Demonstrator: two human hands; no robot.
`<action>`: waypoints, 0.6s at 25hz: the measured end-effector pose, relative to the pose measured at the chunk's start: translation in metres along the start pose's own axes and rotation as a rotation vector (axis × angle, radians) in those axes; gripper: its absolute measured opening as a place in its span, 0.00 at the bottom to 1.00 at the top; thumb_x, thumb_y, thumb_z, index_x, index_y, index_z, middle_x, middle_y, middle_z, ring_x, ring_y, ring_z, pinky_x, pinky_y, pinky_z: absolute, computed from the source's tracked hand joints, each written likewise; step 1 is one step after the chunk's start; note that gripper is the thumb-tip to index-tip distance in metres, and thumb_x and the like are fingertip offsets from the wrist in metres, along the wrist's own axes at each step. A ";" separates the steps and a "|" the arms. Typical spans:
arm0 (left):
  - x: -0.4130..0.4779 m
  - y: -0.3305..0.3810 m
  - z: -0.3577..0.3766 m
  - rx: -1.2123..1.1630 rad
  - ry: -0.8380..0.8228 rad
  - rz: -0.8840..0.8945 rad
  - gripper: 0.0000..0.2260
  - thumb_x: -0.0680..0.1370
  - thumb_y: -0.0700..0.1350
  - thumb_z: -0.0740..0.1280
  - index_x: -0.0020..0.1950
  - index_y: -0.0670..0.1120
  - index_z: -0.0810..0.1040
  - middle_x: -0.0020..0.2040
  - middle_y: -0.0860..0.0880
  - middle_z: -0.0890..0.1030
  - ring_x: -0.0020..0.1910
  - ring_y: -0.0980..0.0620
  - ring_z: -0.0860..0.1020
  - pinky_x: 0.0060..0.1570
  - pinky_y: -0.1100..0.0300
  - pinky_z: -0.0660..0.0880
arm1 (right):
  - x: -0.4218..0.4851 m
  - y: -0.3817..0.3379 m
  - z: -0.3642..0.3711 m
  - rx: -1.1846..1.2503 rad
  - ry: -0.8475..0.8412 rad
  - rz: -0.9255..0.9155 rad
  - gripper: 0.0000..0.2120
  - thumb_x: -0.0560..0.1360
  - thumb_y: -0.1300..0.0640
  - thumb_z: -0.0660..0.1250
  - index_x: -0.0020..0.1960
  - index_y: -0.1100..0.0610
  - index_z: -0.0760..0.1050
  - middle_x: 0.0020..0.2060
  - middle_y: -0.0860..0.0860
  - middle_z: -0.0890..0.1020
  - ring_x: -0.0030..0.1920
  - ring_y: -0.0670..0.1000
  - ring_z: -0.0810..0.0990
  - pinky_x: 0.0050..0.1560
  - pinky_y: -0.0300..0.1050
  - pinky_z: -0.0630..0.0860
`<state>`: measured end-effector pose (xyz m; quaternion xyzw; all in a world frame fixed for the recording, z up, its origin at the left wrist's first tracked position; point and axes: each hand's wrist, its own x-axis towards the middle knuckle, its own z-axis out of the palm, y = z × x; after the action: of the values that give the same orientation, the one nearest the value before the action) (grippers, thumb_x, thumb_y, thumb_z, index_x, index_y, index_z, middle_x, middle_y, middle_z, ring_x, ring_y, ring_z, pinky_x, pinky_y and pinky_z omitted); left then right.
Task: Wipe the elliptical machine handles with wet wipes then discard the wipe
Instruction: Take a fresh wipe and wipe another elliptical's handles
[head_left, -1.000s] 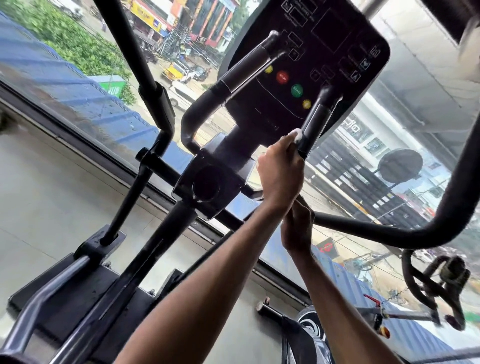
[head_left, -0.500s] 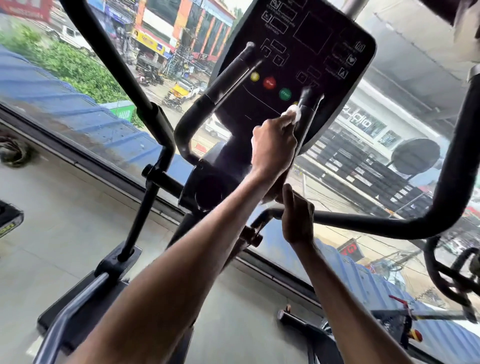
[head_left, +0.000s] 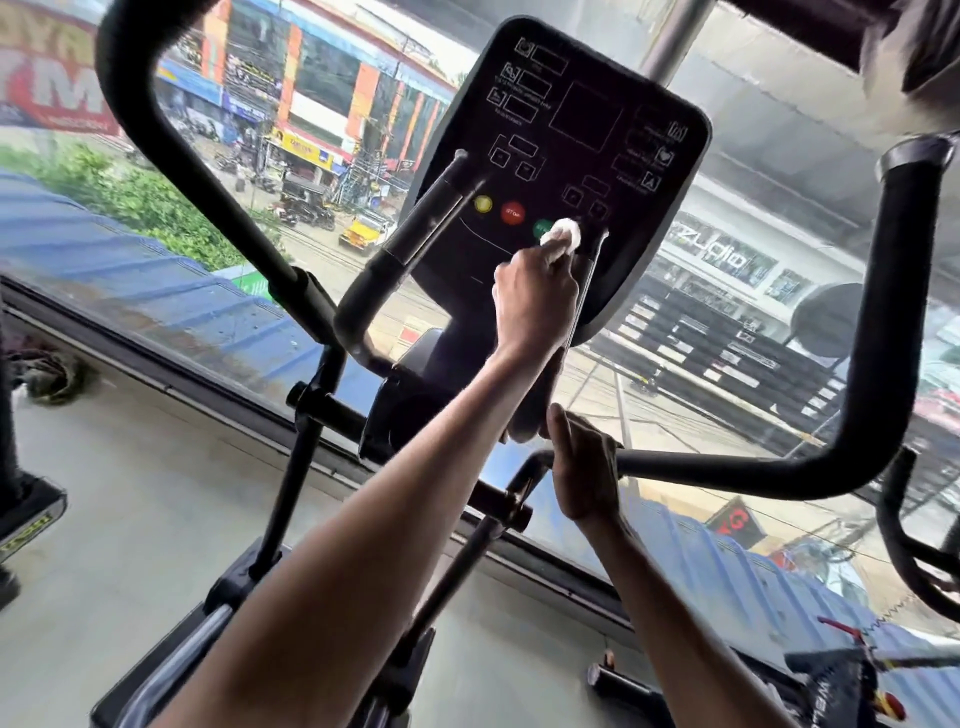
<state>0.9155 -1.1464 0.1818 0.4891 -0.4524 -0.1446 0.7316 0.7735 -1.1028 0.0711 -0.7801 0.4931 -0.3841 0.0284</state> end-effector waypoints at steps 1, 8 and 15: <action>0.006 0.004 0.000 0.006 -0.014 0.001 0.13 0.80 0.41 0.66 0.62 0.47 0.84 0.54 0.42 0.86 0.49 0.42 0.86 0.47 0.45 0.81 | 0.000 0.000 0.000 0.001 -0.002 0.005 0.35 0.82 0.34 0.44 0.37 0.60 0.74 0.34 0.52 0.79 0.39 0.53 0.77 0.47 0.53 0.71; -0.082 -0.052 -0.037 -0.089 -0.010 0.003 0.12 0.81 0.39 0.70 0.64 0.43 0.83 0.53 0.49 0.87 0.46 0.56 0.86 0.45 0.59 0.84 | -0.002 0.004 0.002 0.034 0.040 -0.028 0.25 0.83 0.38 0.46 0.34 0.43 0.71 0.32 0.45 0.78 0.36 0.47 0.76 0.45 0.33 0.67; -0.161 -0.095 -0.035 -0.099 0.059 0.110 0.16 0.80 0.33 0.69 0.66 0.42 0.82 0.66 0.46 0.82 0.61 0.53 0.84 0.59 0.62 0.80 | -0.004 0.003 0.001 0.021 0.046 -0.066 0.21 0.84 0.43 0.47 0.36 0.41 0.71 0.37 0.41 0.79 0.42 0.40 0.75 0.47 0.24 0.64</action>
<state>0.8773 -1.0664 0.0142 0.4307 -0.4492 -0.1121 0.7747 0.7712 -1.1010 0.0666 -0.7865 0.4636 -0.4078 0.0128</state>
